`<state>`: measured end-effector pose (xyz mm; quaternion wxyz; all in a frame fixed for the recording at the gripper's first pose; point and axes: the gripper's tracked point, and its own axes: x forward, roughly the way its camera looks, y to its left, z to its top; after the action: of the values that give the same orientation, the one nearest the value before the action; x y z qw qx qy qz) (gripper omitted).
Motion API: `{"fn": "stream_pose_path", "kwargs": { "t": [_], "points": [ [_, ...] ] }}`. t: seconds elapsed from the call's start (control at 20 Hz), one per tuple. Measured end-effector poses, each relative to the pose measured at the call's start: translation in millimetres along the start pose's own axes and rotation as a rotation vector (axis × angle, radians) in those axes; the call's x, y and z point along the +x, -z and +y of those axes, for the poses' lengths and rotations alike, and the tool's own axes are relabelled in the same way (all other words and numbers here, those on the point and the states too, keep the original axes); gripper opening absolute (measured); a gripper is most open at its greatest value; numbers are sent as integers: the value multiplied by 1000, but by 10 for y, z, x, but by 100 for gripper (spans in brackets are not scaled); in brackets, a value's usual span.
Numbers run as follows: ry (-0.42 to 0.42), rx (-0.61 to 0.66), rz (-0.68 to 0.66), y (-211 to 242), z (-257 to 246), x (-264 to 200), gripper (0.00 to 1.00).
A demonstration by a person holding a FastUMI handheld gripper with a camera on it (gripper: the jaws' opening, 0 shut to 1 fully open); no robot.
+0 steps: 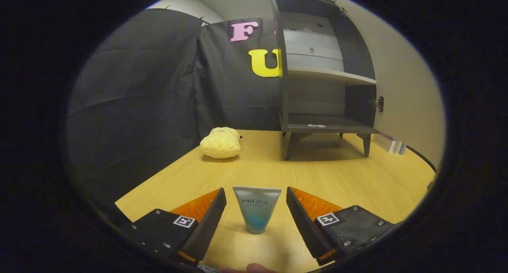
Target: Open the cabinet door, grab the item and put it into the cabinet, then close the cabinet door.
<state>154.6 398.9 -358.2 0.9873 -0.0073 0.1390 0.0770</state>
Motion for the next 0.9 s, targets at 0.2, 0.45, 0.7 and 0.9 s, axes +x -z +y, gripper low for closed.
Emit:
{"fn": "stream_pose_path", "kwargs": {
  "t": [0.2,0.45,0.7,0.9],
  "points": [
    [28,-36,-2,126,-3,121,77],
    [-17,-55,-33,117,105,153,54],
    [-36,-51,-18,122,128,150,53],
    [-30,-37,-4,91,95,131,53]
  ]
}}
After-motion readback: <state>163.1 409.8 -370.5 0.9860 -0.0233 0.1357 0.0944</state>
